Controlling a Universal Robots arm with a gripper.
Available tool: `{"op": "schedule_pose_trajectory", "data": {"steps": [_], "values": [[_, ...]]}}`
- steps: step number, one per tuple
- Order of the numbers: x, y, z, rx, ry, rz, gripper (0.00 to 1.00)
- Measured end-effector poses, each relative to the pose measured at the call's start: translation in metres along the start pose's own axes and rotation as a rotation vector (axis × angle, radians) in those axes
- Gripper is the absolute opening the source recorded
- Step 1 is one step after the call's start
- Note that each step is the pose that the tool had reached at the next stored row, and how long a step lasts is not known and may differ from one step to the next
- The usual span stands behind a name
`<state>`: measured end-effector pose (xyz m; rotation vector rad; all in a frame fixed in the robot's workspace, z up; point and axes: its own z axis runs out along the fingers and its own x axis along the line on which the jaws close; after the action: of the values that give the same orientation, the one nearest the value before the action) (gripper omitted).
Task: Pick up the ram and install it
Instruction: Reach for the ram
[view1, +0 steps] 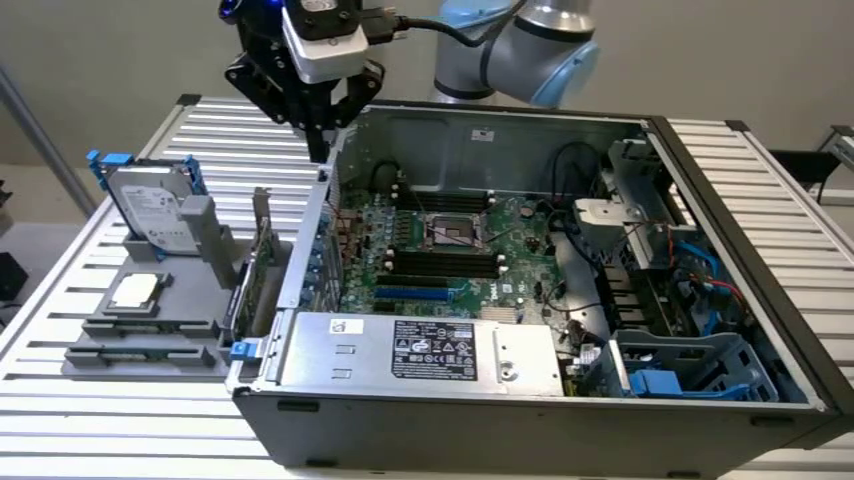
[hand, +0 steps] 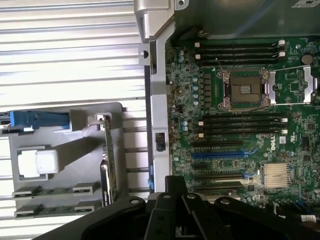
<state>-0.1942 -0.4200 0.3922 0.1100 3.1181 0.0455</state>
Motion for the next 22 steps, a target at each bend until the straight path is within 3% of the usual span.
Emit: {"op": "schedule_pose_trajectory", "data": {"steps": [22], "values": [[0.079,-0.0259,-0.0019,0.0228,-0.0017,-0.001,0.11]]}}
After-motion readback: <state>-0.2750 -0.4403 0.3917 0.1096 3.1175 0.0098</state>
